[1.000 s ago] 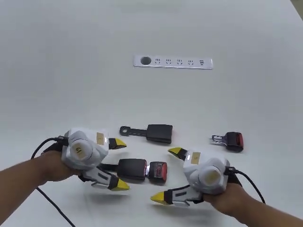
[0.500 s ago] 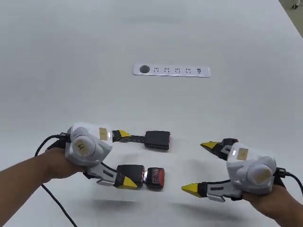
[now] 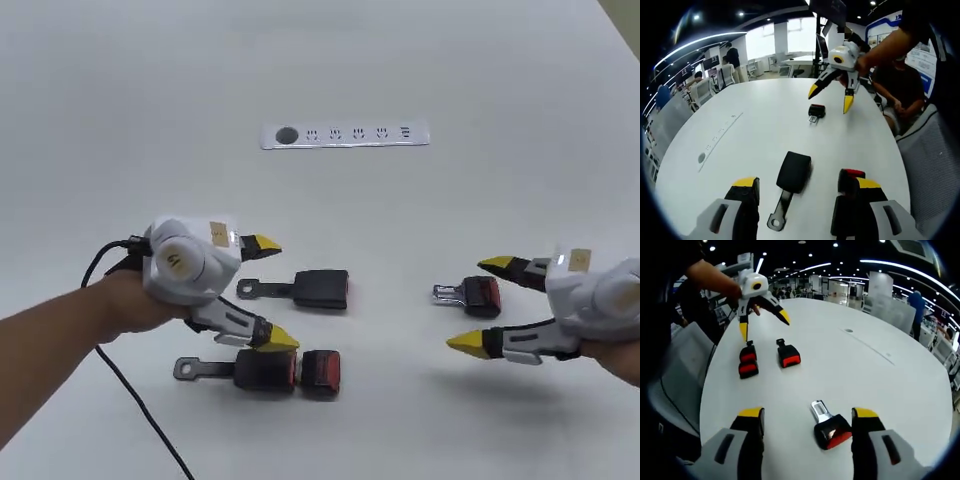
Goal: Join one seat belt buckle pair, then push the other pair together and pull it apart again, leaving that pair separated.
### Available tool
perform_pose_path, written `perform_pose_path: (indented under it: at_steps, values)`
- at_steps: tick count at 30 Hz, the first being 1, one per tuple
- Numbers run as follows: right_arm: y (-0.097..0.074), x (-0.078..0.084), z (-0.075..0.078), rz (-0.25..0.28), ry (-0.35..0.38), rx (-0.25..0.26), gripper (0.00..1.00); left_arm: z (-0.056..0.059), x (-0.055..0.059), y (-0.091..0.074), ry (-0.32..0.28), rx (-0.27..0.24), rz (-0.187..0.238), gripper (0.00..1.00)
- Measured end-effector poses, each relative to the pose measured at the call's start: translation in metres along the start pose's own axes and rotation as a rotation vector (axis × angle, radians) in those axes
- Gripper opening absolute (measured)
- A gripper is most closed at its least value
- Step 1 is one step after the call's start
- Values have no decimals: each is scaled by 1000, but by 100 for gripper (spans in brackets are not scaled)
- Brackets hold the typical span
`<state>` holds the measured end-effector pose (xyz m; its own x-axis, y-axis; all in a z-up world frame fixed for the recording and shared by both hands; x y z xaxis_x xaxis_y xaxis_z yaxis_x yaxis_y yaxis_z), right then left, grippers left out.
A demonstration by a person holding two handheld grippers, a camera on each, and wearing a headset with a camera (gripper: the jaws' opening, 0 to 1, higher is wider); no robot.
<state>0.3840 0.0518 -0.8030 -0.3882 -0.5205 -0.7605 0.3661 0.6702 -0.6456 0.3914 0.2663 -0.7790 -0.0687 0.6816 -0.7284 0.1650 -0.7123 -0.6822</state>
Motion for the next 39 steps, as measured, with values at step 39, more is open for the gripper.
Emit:
perform_pose_path:
  at_steps: [39]
  values:
    - [16, 37, 30, -146, -56, -168, 46, -14, 31, 62, 42, 138, -85, 50]
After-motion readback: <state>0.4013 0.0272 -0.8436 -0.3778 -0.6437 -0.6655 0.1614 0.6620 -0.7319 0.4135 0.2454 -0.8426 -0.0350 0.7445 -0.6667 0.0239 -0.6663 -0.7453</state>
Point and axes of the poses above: the centre of the closed fingertips' face, and the gripper's own axes: y roughly forward along the fingers, z roughly to its right, x roughly out of its underside, the point moved 1 cm from there along -y, roughly backward along the fingers, and after that the axes turned 5 degrees about y, right-handed, at the moved point
